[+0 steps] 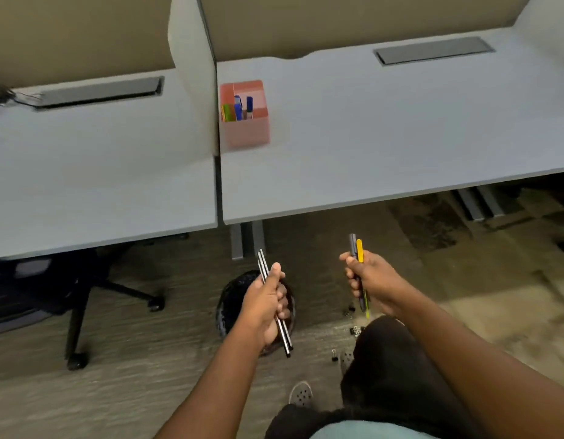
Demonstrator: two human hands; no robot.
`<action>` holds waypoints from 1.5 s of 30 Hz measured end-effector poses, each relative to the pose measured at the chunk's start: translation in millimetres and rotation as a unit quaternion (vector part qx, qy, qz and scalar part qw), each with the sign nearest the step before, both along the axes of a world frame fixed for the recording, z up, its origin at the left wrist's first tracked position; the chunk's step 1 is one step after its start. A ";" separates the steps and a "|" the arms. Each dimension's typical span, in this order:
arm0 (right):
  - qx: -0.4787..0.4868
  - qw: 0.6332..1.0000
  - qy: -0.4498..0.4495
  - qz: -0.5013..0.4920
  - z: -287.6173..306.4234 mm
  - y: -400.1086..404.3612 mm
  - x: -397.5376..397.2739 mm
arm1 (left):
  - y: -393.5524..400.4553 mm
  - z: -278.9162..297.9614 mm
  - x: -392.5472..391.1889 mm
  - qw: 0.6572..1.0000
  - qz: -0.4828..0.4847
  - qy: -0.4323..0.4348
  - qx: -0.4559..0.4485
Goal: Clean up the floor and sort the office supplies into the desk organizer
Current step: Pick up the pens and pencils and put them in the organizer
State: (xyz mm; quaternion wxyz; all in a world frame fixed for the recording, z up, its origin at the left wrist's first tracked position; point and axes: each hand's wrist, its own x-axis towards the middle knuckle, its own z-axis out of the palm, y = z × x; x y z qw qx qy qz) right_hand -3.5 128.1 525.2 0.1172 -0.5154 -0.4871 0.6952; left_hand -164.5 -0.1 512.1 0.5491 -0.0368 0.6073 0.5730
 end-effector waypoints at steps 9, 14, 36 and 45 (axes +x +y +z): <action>-0.087 0.996 0.009 0.022 31.3 63.6 -76.7 | 51.9 37.6 -56.7 0.993 0.097 -0.072 -0.005; -0.166 0.983 0.028 0.067 20.9 130.1 -127.1 | 102.5 36.4 -101.9 0.988 0.125 -0.090 -0.006; 0.156 0.978 0.120 0.069 7.5 360.7 -365.3 | 345.5 82.1 -274.1 0.977 0.180 0.085 0.071; 0.193 0.969 0.099 0.119 -19.5 377.9 -388.3 | 389.3 82.2 -321.2 0.897 0.198 0.385 0.087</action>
